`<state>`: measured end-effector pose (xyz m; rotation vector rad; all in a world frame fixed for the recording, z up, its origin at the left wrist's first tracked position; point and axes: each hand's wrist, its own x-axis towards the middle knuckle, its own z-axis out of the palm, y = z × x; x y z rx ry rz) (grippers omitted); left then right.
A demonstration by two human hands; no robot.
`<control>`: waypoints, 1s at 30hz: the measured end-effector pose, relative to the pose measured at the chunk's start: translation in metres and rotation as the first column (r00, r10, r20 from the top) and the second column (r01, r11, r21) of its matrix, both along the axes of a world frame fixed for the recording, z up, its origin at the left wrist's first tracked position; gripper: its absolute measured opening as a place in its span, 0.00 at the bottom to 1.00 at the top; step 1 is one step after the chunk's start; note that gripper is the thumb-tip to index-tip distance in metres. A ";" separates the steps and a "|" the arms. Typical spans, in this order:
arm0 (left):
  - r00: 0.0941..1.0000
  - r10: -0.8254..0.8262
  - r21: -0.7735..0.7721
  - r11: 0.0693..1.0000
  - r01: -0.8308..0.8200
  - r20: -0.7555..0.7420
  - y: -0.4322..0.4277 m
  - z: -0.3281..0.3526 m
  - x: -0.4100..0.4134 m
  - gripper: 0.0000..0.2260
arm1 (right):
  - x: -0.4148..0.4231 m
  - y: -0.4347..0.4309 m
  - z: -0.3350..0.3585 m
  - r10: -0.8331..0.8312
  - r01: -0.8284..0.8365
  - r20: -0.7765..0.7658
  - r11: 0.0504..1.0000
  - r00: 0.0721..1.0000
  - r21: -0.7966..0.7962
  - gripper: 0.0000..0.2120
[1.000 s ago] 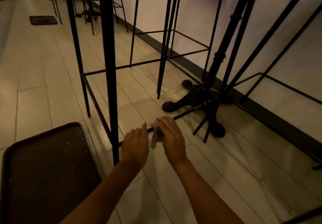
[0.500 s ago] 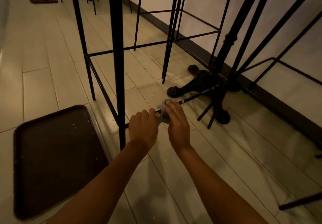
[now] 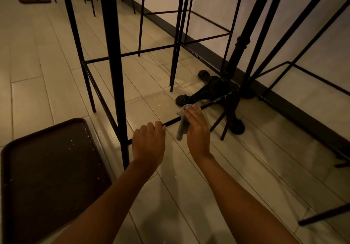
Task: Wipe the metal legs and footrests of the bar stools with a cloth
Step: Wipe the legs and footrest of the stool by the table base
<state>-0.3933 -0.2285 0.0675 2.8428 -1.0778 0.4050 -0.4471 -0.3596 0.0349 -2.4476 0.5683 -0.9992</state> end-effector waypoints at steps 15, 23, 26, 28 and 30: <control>0.997 -0.013 -0.168 0.985 0.027 0.082 -0.003 -0.011 0.004 0.06 | 0.003 -0.025 0.004 -0.039 0.030 0.077 0.994 0.996 0.109 0.16; 0.992 -0.040 -0.233 0.970 0.068 0.120 -0.003 -0.013 0.005 0.06 | -0.007 -0.026 -0.001 0.060 -0.060 0.007 0.998 0.998 -0.012 0.17; 0.992 -0.044 -0.248 0.966 0.073 0.119 -0.003 -0.013 0.004 0.06 | -0.008 -0.035 0.004 0.031 -0.031 -0.004 1.000 1.000 -0.007 0.16; 0.992 -0.049 -0.233 0.969 0.076 0.117 -0.003 -0.014 0.005 0.06 | -0.008 -0.041 0.013 0.022 -0.022 -0.003 1.000 1.000 0.004 0.15; 0.993 -0.058 -0.216 0.973 0.079 0.103 -0.002 -0.015 0.006 0.06 | -0.007 -0.046 0.024 0.058 -0.059 -0.026 0.998 0.998 -0.038 0.18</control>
